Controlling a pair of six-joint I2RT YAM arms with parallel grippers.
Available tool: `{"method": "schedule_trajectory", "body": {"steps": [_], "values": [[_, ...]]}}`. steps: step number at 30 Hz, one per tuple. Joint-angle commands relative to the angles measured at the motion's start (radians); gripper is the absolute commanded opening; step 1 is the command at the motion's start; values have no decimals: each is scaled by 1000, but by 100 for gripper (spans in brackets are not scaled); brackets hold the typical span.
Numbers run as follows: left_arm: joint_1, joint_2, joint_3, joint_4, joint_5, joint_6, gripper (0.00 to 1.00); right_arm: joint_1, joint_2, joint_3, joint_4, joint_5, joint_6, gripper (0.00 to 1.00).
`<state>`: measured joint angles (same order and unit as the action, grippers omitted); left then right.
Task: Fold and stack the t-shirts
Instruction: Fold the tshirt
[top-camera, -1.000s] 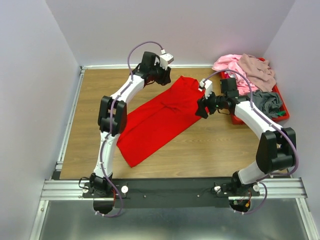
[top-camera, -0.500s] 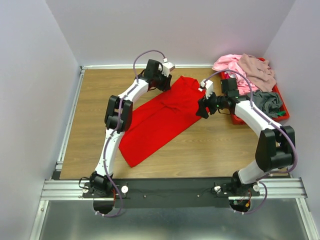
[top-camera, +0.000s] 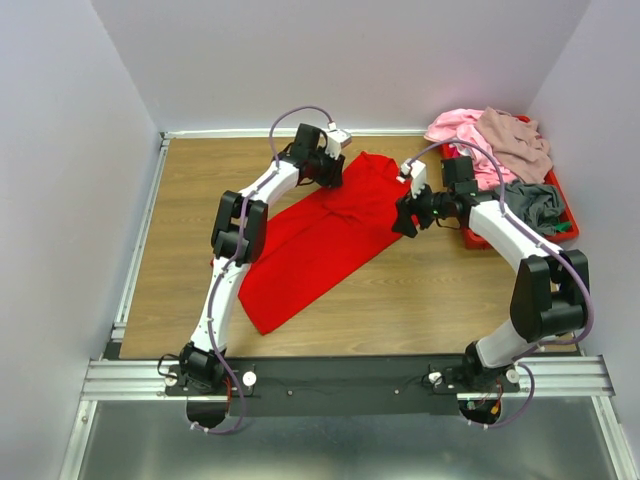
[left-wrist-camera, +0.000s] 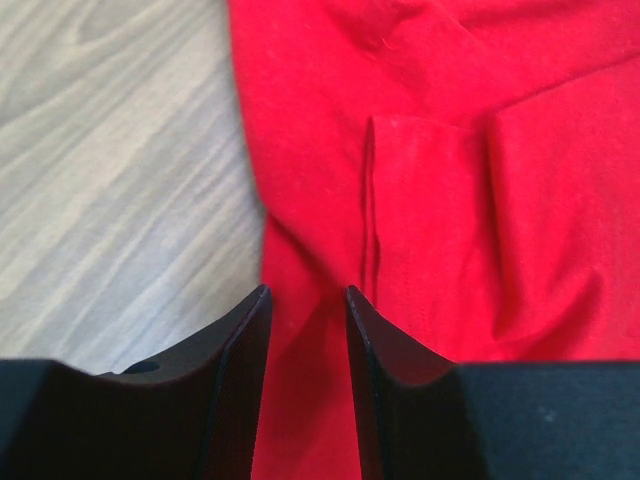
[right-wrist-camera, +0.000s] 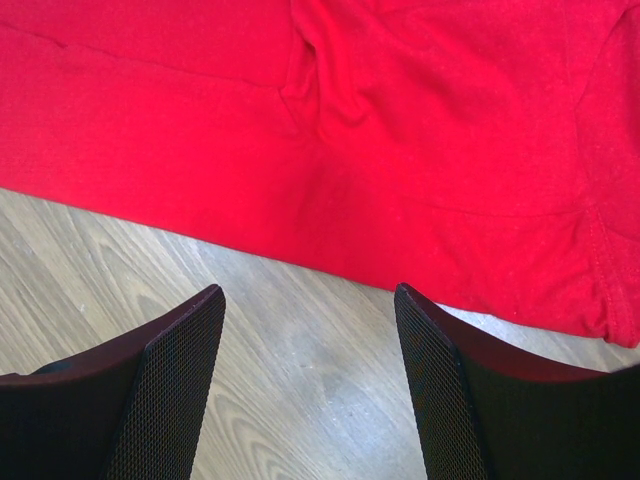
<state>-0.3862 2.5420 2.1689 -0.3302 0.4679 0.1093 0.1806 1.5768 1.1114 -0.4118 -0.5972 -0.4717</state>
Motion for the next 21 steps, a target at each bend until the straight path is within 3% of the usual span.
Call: {"method": "schedule_trajectory", "body": {"steps": [1,9,12,14,21], "values": [[-10,7,-1,-29,48,-17,43,-15,9,7,8,-26,-1,76],[-11,23,31,-61,-15,-43,27,-24,3,7,8,-35,1,76],[-10,15,32,-66,-17,-43,14,-26,0,7,8,-36,2,76],[-10,4,34,-67,-17,-46,0,-26,2,5,8,-38,1,76],[29,-80,10,-47,-115,-101,0,-27,3,4,8,-39,-1,76]]}}
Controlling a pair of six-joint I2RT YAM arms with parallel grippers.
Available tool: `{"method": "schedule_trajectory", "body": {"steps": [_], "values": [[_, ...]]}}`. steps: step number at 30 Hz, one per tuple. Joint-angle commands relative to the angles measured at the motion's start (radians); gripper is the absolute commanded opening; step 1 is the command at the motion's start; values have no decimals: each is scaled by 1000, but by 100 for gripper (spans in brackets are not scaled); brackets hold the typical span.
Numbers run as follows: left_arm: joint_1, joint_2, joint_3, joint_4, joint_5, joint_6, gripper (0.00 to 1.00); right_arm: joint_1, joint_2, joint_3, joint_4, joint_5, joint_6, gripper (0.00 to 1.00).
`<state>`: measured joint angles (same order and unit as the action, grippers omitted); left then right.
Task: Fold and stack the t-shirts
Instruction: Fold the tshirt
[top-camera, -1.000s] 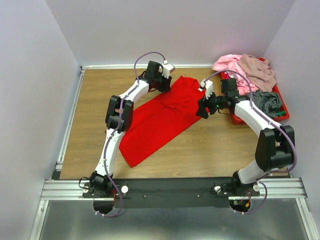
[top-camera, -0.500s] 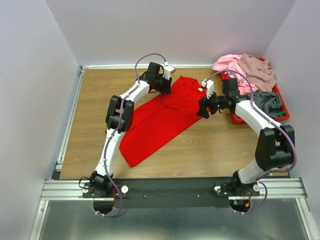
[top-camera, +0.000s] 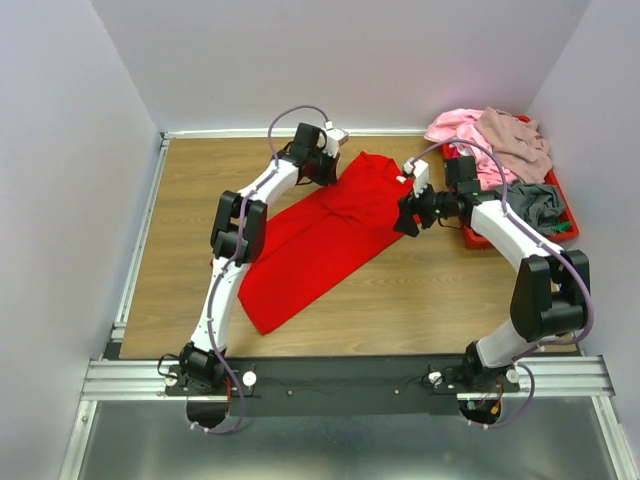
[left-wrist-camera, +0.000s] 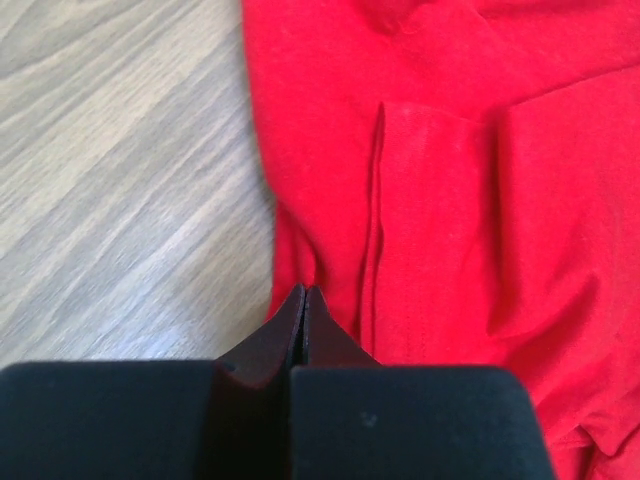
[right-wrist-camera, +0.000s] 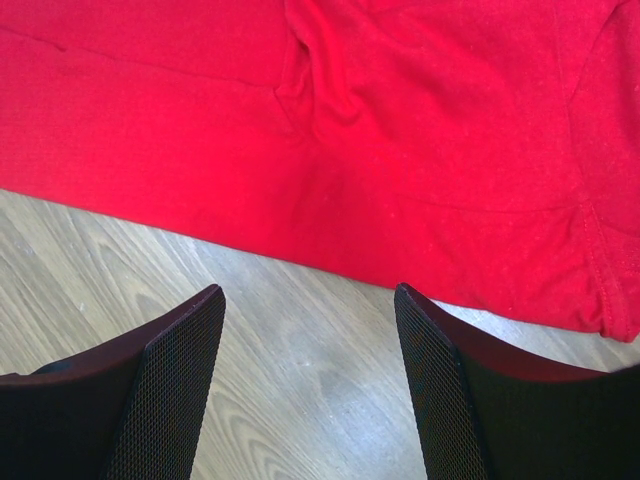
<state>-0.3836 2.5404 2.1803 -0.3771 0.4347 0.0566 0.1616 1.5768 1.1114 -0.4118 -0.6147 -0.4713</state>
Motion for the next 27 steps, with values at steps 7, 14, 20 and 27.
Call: {"method": "schedule_trajectory", "body": {"steps": [7,14,20,27], "values": [[176,-167,-105,79,-198,-371,0,-11,8,4,10,-19,-3,76],[287,-198,-215,101,-160,-552,0,-14,17,4,8,-14,-3,76],[334,-270,-333,106,-139,-511,0,-14,37,2,8,-36,-1,76],[342,-607,-554,199,-293,-431,37,41,147,45,14,-196,109,76]]}}
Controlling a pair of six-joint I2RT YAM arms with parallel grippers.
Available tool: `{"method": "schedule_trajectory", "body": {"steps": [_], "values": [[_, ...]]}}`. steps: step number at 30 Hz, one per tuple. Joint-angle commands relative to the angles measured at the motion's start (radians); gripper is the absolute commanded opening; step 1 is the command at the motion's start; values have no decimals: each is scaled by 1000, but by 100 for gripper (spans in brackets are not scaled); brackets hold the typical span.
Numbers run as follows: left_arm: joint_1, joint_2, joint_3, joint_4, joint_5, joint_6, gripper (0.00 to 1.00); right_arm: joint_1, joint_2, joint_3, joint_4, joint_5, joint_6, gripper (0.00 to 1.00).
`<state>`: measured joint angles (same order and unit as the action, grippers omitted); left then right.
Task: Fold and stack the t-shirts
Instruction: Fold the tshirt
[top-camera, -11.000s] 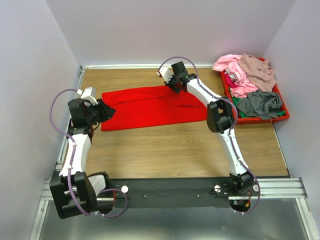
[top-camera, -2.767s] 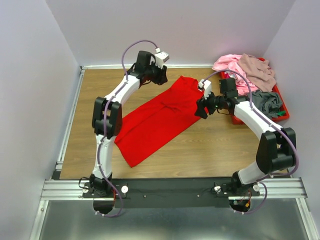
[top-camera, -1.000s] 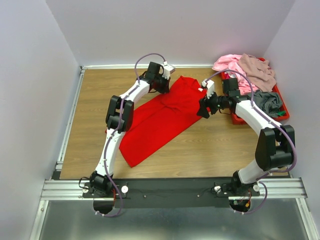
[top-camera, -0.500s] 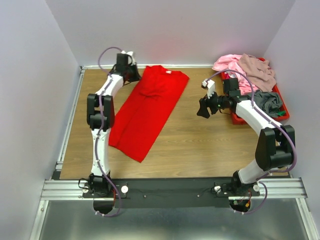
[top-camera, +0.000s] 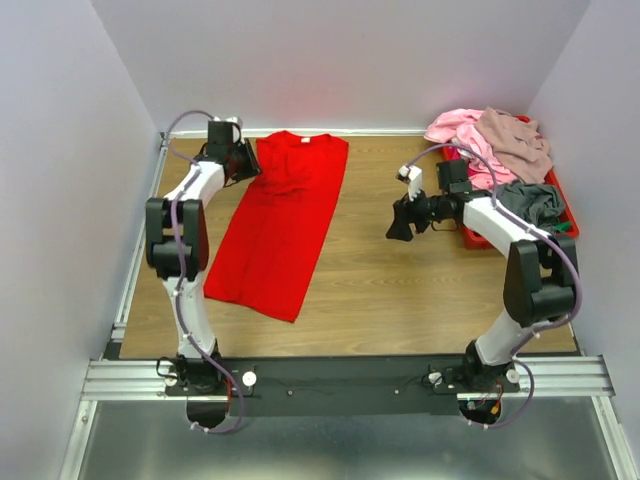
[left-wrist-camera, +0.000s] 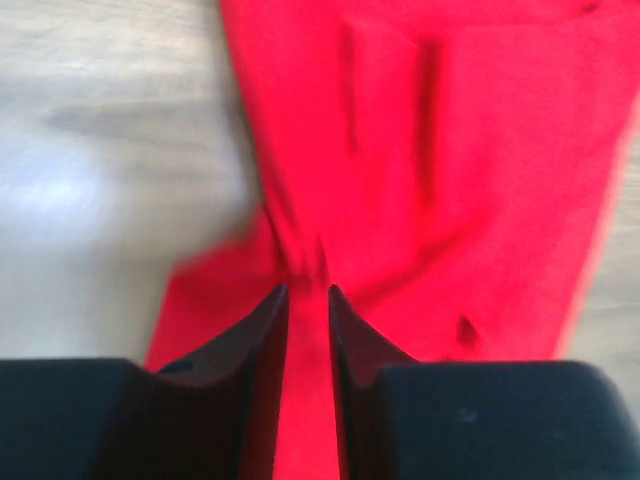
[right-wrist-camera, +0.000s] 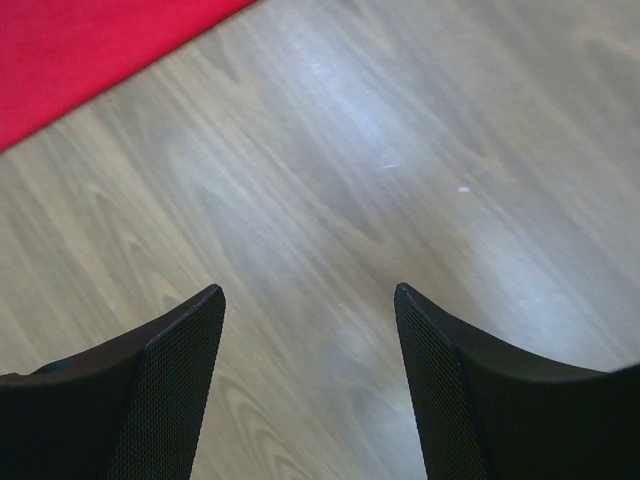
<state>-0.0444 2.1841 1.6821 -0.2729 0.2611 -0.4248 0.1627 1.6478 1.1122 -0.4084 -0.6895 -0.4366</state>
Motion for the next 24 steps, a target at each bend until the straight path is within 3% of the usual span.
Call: {"method": "schedule_trajectory", "body": {"steps": [1,4,8,15,19,24], "values": [[3,-309,-121,127,-149,58,44,66,95,55,11,-130,90,76],[5,-538,-214,144,-302,84,54,176,156,106,52,-128,186,76],[29,-855,-465,176,-422,107,81,343,260,175,132,-18,359,76],[66,-1179,-804,166,-405,210,81,466,297,91,399,367,853,76],[67,-1287,-912,181,-384,215,81,498,310,29,450,377,953,75],[66,-1340,-921,198,-365,215,81,540,331,12,468,400,1044,70]]}}
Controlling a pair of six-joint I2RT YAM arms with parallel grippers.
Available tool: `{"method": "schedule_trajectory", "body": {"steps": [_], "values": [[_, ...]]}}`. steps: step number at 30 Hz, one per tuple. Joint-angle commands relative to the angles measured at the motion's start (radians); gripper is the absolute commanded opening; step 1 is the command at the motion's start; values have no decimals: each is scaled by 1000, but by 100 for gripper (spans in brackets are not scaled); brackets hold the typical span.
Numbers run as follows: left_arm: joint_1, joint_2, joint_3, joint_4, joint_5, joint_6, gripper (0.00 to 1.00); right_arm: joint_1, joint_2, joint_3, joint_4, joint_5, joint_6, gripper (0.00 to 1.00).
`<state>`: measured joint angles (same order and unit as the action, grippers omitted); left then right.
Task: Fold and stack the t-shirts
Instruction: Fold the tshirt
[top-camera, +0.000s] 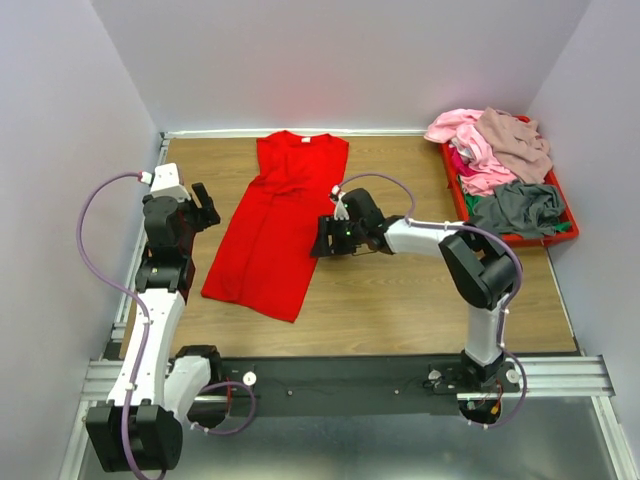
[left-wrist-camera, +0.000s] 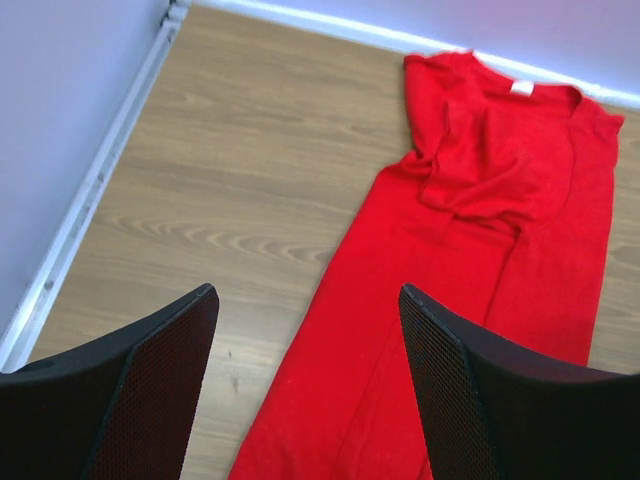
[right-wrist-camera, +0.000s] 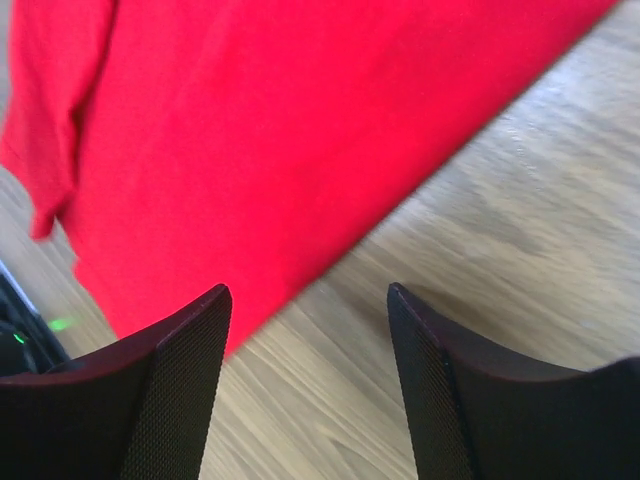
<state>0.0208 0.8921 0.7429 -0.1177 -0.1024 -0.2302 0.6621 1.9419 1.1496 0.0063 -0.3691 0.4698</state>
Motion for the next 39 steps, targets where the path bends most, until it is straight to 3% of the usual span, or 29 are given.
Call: {"method": "schedule_trajectory", "body": {"steps": [1,5,8,15,20,26,37,39], "values": [[1,-48,19,44,-3,20,81,45,41,-31,55,82,148,69],[1,-51,21,44,0,22,80,77,42,-62,57,119,185,65],[1,-53,21,47,-2,20,80,87,49,-80,57,166,194,56],[1,-55,21,49,1,22,80,87,83,-94,44,236,196,21],[1,-51,23,50,0,25,80,88,100,-94,40,223,199,1],[1,-51,21,52,6,28,80,74,46,-140,3,173,110,1],[1,-81,16,81,93,45,81,-87,-116,-234,-386,165,-246,0],[1,-85,6,101,177,39,84,-166,-127,-222,-443,136,-258,0]]}}
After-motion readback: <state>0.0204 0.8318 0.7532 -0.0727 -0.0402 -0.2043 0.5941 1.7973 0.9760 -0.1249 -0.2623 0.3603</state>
